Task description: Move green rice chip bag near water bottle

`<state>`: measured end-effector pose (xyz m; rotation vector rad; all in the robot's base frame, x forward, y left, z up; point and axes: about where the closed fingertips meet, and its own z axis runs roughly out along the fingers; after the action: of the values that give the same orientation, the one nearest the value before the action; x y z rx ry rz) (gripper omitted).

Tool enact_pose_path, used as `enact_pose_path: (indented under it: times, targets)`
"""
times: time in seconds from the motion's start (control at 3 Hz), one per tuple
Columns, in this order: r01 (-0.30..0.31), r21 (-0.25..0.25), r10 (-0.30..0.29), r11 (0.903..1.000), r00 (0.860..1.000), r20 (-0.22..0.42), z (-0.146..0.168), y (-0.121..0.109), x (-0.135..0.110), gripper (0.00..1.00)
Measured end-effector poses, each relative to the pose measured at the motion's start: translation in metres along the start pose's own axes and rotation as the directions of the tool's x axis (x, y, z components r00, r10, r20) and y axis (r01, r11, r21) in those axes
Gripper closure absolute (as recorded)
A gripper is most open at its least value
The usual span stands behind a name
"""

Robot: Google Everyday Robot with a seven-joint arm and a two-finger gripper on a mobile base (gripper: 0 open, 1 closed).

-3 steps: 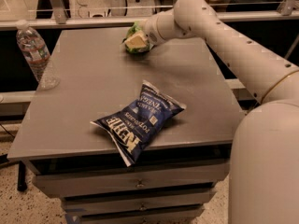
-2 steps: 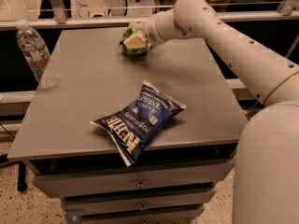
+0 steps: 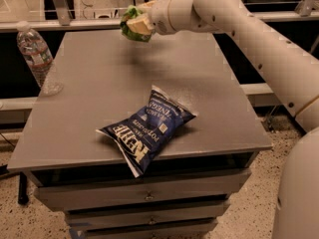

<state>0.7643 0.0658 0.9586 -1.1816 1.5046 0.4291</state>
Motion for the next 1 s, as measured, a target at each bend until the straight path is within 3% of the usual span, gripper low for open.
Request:
enact_pose_path:
  times: [0.33,0.67,1.0]
  targets:
    - [0.055,-0.052,-0.048,0.9971,0.991,0.126,0.007,0.026,-0.047,1.0]
    - [0.103,-0.109,-0.08,0.9888,0.977,0.196,0.017,0.056,-0.067,1.0]
    - [0.135,-0.169,-0.096,0.9763,0.971,0.22,0.027,0.085,-0.071,1.0]
